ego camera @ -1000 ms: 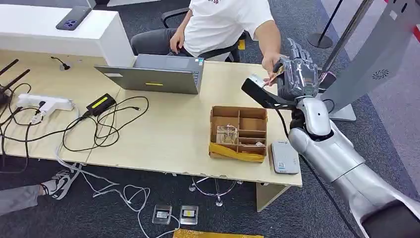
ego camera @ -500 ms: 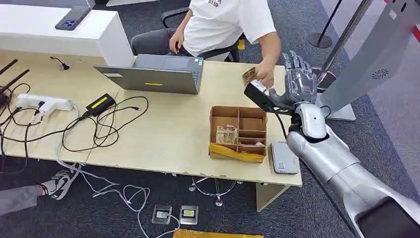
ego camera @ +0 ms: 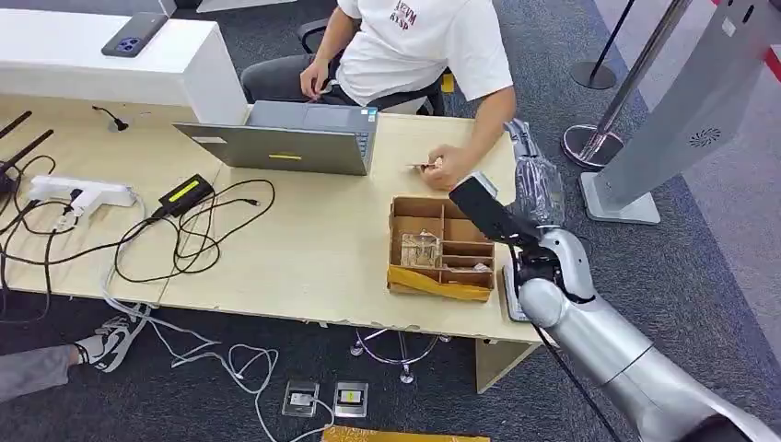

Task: Pass the card to the sensor for recognition and then transmit it.

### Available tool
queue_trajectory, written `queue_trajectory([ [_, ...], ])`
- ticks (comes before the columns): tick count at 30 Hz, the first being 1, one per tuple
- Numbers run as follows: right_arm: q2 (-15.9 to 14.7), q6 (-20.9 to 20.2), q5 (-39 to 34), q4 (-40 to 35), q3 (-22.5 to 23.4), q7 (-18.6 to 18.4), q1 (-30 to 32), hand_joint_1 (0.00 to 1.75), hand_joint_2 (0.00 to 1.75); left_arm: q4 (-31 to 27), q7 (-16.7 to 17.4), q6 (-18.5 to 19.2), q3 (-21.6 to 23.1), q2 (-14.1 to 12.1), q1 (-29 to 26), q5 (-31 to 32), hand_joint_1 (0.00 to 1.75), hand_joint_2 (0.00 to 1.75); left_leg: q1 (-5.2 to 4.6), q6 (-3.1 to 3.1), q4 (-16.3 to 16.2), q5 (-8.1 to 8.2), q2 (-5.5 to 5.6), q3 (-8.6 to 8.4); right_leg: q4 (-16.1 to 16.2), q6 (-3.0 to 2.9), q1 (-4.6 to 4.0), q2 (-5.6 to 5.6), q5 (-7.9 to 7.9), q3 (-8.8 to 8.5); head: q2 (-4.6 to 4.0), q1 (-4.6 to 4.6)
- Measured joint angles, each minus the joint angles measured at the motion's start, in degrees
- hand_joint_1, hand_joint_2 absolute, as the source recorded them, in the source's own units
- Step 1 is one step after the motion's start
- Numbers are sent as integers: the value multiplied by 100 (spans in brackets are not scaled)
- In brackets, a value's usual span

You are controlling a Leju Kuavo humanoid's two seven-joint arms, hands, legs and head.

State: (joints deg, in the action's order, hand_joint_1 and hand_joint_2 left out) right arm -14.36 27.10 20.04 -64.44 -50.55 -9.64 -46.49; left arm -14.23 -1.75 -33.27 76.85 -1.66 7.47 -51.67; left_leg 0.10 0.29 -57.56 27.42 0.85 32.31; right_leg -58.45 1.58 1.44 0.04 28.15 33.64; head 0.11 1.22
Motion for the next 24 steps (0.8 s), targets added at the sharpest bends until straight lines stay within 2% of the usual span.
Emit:
queue_trajectory([
  [6, -164, -394, -343, -918, 160, 415, 723, 0, 175, 0, -2, -55, -28, -4, -31, -149, 0, 0, 0, -1, 0, 1, -2, -1, 1, 0, 0, 1, 0, 0, 0, 0],
  [9, -260, -542, -198, -1366, 278, 566, 1117, 0, 175, 0, -37, -92, -46, -9, -37, -208, 0, 0, 2, -1, 0, 2, -1, -1, 3, -1, -2, -3, 2, -3, 0, -2],
  [11, -352, -725, 157, -1734, 389, 651, 1538, 0, 175, 0, -90, -105, -48, -11, -49, -232, 0, 0, 3, 1, 1, 3, 2, 5, 3, -3, -2, -6, 4, -3, 0, 2],
  [15, -446, -977, 941, -2083, 496, 522, 1877, 0, 175, 0, -136, -125, -50, -17, -58, -253, 0, 0, 2, -4, 1, 9, -17, -2, 4, -3, -2, 8, 3, 1, 0, 0],
  [19, -509, -1049, 1415, -2290, 581, 395, 2237, 0, 175, 0, -136, -135, -50, -15, -63, -238, 0, 0, 3, -2, 1, 9, -11, 1, 5, -3, -2, 3, 3, -3, 0, -2],
  [24, -522, -1174, 2340, -2299, 590, 153, 2313, 0, 175, 0, -219, -144, -52, -13, -45, -256, 0, 0, 3, -2, 1, 9, -16, -2, 4, -3, -2, 7, 3, -4, 0, 0],
])
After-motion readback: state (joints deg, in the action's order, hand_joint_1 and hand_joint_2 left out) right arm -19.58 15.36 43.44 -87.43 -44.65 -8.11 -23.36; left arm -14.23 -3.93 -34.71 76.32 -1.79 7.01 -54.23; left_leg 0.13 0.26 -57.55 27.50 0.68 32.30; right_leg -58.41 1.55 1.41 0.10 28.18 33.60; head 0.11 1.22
